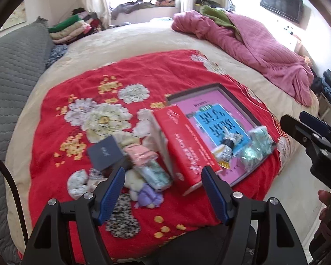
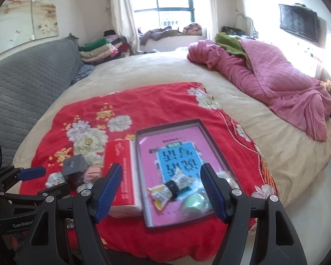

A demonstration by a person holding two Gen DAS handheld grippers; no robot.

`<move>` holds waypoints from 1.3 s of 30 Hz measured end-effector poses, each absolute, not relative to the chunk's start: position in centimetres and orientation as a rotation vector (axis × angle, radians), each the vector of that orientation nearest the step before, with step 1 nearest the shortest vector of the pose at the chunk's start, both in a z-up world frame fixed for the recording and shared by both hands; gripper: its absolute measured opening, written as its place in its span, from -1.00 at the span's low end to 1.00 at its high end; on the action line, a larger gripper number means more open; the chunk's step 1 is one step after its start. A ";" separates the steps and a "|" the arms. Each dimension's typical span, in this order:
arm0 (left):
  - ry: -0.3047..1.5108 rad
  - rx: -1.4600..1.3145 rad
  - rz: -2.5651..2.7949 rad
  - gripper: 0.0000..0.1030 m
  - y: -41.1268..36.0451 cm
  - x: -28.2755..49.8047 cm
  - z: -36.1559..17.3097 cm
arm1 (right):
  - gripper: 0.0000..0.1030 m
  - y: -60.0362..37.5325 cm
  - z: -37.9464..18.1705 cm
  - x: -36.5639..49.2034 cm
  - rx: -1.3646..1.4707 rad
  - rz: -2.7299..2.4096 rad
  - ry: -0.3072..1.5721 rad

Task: Organize soft objects
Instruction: 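Withdraw both open tools from the tray back toward the plush toy pile, then grasp the leopard-print cloth with the left tool while the right tool grasps the pink packet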

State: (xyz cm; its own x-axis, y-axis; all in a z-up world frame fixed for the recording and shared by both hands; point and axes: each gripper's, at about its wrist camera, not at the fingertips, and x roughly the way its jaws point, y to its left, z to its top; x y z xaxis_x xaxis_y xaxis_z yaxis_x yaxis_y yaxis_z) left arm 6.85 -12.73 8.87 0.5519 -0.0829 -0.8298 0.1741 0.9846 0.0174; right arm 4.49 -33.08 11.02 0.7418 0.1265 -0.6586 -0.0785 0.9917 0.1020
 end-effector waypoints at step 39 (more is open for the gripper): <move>1.000 -0.166 0.154 0.46 7.6 3.3 7.1 | 0.44 -19.2 10.7 3.5 -0.121 0.352 0.749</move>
State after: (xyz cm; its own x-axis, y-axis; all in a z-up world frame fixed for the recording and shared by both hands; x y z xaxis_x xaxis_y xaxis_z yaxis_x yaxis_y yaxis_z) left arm 3.29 7.63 7.09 0.5316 0.0522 -0.8454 -0.2041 0.9766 -0.0681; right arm 3.48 -19.20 10.72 0.6768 0.2698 -0.6849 -0.3554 0.9346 0.0169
